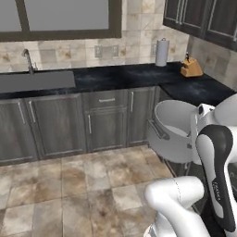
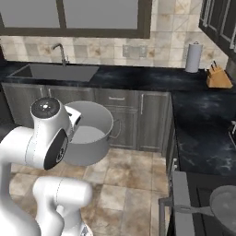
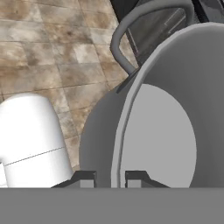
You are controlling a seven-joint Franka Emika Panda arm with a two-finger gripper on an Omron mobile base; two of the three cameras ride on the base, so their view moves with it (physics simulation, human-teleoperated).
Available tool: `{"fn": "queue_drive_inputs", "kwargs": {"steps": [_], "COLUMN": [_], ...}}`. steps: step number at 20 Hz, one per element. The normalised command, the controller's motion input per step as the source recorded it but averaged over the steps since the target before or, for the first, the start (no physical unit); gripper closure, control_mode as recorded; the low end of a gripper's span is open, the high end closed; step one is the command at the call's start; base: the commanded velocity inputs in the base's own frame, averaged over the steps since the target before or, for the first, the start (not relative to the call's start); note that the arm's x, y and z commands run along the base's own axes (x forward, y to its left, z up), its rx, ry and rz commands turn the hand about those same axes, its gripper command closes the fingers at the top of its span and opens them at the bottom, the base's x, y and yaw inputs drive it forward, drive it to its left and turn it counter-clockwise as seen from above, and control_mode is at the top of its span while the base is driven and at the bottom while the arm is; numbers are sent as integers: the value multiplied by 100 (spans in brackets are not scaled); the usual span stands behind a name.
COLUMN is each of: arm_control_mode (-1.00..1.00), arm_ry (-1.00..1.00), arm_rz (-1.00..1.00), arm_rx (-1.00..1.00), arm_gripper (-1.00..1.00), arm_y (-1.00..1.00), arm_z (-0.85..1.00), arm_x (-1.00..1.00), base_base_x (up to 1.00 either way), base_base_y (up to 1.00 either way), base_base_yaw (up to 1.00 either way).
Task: Move the pot and pan from the stove into the sink.
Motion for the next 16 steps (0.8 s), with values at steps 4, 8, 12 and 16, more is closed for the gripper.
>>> {"fn": "queue_drive_inputs", "kwargs": {"steps": [4, 8, 12, 16], "arm_control_mode": [100, 100, 100, 100], "arm_ry": [0, 0, 0, 0], "arm_rz": [0, 0, 0, 0], "arm_rx": [0, 0, 0, 0], "arm_gripper": [100, 100, 100, 100], "arm_y": [0, 0, 0, 0], "arm_z": [0, 0, 0, 0], "arm_x": [0, 0, 0, 0], "base_base_x": [-9, 0, 0, 0], "base_base_y": [0, 22, 61, 72], "base_base_yaw": [11, 0, 0, 0]}}
